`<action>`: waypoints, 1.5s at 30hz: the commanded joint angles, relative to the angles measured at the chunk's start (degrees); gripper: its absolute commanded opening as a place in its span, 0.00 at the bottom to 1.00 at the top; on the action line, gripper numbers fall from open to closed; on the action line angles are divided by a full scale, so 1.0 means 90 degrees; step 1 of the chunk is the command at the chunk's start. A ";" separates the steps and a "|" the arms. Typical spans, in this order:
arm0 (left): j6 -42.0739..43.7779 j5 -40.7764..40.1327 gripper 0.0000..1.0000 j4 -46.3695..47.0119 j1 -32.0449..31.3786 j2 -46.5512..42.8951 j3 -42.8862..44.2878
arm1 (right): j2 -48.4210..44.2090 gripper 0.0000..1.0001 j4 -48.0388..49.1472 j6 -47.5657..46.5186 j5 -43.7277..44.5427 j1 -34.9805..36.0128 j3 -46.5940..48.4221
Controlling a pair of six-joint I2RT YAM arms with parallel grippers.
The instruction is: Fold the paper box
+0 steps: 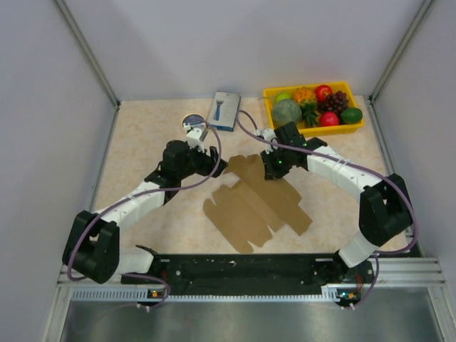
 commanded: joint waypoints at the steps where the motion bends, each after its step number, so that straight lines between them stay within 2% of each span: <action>1: 0.0366 0.0253 0.77 0.1097 -0.0018 0.0252 0.0107 | 0.0057 0.15 0.0157 -0.0090 0.0389 0.0173 0.0229; 6: 0.0199 0.0441 0.77 0.1489 -0.0018 0.0808 0.0224 | 0.0107 0.23 0.0176 -0.0071 0.0837 0.0387 0.0288; 13: -0.0006 0.0548 0.64 0.1811 -0.0018 0.1092 0.0126 | -0.0372 0.30 0.0108 0.0066 0.0975 0.0515 0.0171; 16: -0.0035 0.0548 0.58 0.1811 -0.0018 0.1190 0.0136 | -0.0509 0.30 0.0089 0.0134 0.1005 0.0524 0.0122; 22: 0.0004 0.0373 0.54 0.1821 -0.0018 0.1375 0.0116 | -0.0694 0.30 0.0079 0.0115 0.1131 0.0554 -0.0014; 24: 0.0023 0.0343 0.54 0.1792 -0.0018 0.1414 0.0116 | -0.0704 0.26 0.0079 0.0125 0.1170 0.0573 -0.0015; 26: -0.0006 0.0333 0.54 0.1773 -0.0018 0.1434 0.0126 | -0.0685 0.17 0.0098 0.0105 0.1248 0.0641 0.0015; 28: -0.0113 0.0343 0.54 0.1763 -0.0018 0.1347 0.0068 | -0.0675 0.07 0.0108 0.0076 0.1638 0.0866 0.0034; 31: -0.0308 0.0411 0.54 0.1656 0.0001 0.1133 -0.0039 | -0.0587 0.00 0.0137 0.0105 0.2428 0.1217 -0.0004; 34: -0.0698 0.0898 0.57 0.1586 0.0166 0.0811 -0.0292 | -0.0480 0.00 0.0254 0.0134 0.3443 0.1597 -0.0180; 35: -0.0864 0.1325 0.58 0.1693 0.0254 0.0713 -0.0439 | -0.0460 0.00 0.0283 0.0135 0.3668 0.1686 -0.0229; 38: -0.1577 0.1729 0.65 0.2367 0.0684 0.0283 -0.1142 | -0.0392 0.00 0.0479 0.0125 0.4528 0.2086 -0.0424; 40: -0.1880 0.1808 0.66 0.2262 0.0995 0.0117 -0.1377 | -0.0343 0.00 0.0615 0.0028 0.5172 0.2301 -0.0551; 45: -0.2085 0.2432 0.64 0.1987 0.1553 0.0320 -0.1232 | -0.0041 0.00 0.0957 -0.0275 0.6470 0.2994 -0.0649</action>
